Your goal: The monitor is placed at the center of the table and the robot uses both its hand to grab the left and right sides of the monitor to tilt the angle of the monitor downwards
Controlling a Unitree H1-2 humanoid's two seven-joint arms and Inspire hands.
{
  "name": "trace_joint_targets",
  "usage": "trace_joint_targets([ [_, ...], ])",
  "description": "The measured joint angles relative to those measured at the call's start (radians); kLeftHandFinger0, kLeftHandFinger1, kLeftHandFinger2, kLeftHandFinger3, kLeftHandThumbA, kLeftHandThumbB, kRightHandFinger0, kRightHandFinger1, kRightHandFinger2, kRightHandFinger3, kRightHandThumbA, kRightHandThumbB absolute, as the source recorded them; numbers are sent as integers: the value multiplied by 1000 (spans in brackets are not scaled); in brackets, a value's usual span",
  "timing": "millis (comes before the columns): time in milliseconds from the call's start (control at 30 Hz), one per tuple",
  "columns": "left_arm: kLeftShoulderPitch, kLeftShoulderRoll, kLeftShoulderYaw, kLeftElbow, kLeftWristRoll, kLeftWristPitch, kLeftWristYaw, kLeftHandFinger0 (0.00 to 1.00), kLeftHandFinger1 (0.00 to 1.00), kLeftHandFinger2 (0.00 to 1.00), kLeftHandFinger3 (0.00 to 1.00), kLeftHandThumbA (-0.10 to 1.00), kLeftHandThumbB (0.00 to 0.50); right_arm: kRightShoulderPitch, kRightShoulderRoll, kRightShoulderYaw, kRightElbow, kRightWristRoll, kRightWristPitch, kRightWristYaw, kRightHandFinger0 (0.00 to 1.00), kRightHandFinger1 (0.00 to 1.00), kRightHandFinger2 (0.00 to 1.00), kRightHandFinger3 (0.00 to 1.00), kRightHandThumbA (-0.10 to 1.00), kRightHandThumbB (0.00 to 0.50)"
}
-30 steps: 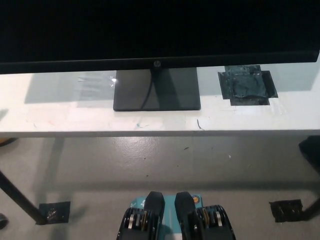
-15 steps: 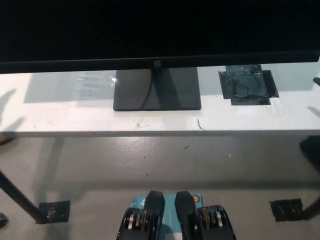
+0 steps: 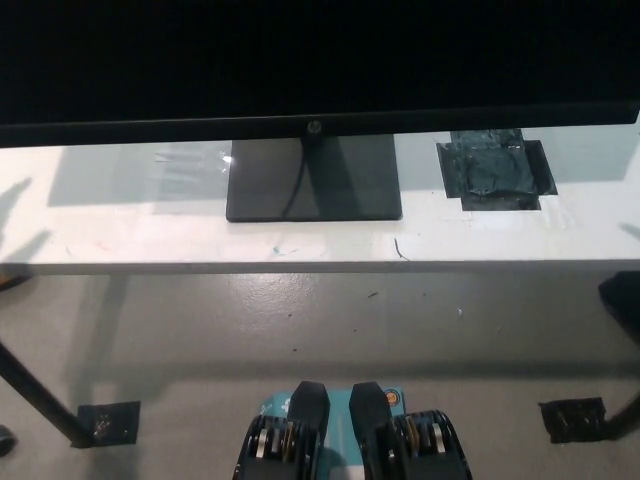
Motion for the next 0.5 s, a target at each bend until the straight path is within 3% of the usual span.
trace_joint_targets([
  [167, 0, 0, 0, 13, 3, -2, -8, 1000, 1000, 1000, 1000, 1000, 376, -20, -19, 7, 33, 1, 35, 19, 1000, 1000, 1000, 1000, 1000, 479],
  [233, 0, 0, 0, 21, 4, -4, -11, 1000, 1000, 1000, 1000, 1000, 383, -38, -24, 12, 57, -1, 40, 23, 1000, 1000, 1000, 1000, 1000, 428],
  [333, -1, 0, -2, 22, 5, -4, -13, 1000, 1000, 1000, 1000, 1000, 383, -84, -29, 27, 142, -9, 46, 27, 1000, 1000, 1000, 1000, 1000, 425],
  [367, -1, 0, -3, 22, 5, -5, -14, 1000, 1000, 1000, 1000, 1000, 381, -91, -30, 29, 152, -10, 46, 28, 1000, 1000, 1000, 1000, 1000, 368],
  [400, -1, 0, -3, 22, 5, -5, -15, 1000, 1000, 1000, 1000, 1000, 382, -99, -31, 32, 169, -13, 45, 30, 1000, 1000, 1000, 1000, 1000, 355],
  [500, -1, 0, -3, 21, 6, -5, -19, 1000, 1000, 1000, 1000, 1000, 383, -168, -35, 56, 340, -32, 42, 40, 1000, 1000, 1000, 1000, 1000, 346],
])
